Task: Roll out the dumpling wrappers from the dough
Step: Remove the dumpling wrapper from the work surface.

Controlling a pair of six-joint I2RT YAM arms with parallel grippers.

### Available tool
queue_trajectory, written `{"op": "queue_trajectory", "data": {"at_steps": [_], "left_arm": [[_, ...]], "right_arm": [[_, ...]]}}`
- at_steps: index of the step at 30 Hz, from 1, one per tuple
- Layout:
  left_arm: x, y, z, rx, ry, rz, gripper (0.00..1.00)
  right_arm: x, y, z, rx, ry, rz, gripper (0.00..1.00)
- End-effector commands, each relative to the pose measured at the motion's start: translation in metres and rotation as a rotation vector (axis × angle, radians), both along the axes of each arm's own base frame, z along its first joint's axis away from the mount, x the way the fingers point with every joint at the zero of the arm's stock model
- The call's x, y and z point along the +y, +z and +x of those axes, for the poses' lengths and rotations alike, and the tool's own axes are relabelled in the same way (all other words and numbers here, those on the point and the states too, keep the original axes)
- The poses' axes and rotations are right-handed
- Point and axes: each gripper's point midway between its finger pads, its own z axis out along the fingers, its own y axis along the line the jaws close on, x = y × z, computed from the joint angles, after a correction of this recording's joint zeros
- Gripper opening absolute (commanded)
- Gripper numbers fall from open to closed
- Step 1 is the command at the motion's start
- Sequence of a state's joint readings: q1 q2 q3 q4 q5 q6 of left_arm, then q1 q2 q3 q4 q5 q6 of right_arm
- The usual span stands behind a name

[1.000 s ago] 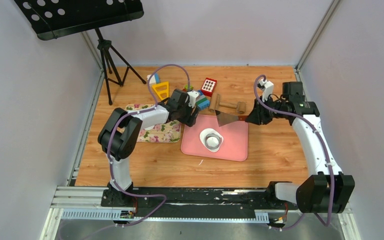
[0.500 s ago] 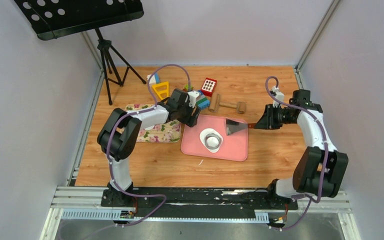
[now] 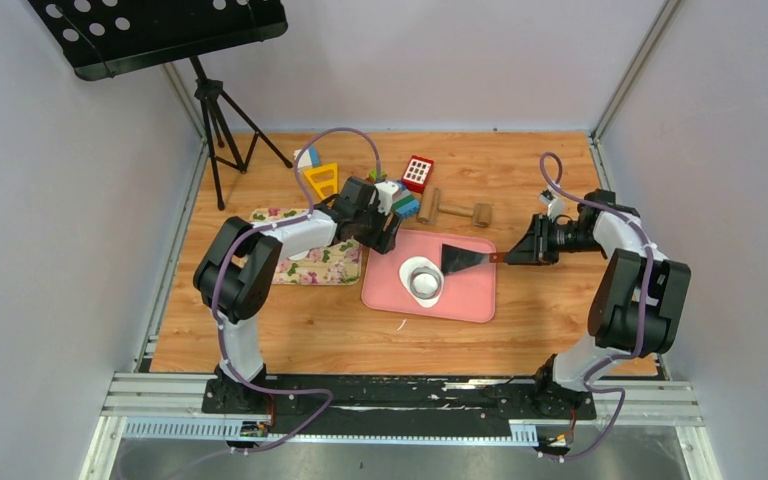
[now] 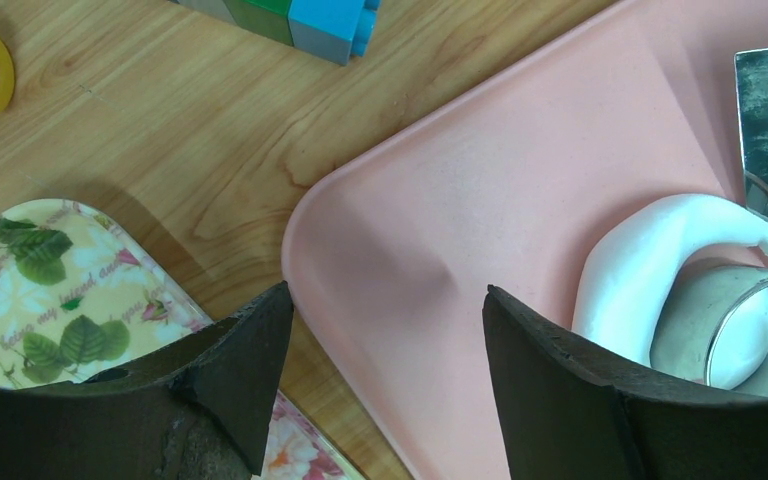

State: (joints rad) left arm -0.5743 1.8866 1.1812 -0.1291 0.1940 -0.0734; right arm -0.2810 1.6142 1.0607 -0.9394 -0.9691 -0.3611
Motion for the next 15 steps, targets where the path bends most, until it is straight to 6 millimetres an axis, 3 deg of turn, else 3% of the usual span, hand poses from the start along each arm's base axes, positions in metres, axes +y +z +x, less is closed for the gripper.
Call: {"op": "queue_trajectory", "data": {"at_steps": [1,15], "left_arm": [[-0.011,0.033,0.007,-0.063,-0.008,-0.075,0.77],[-0.011,0.043,0.007,-0.08,-0.008,-0.083,0.77]], "right_arm": [[-0.013,-0.012,-0.004,0.05,-0.022,0.016,0.0],[-0.003,-0.023,-0.01,0.158,0.03,0.221,0.0]]}}
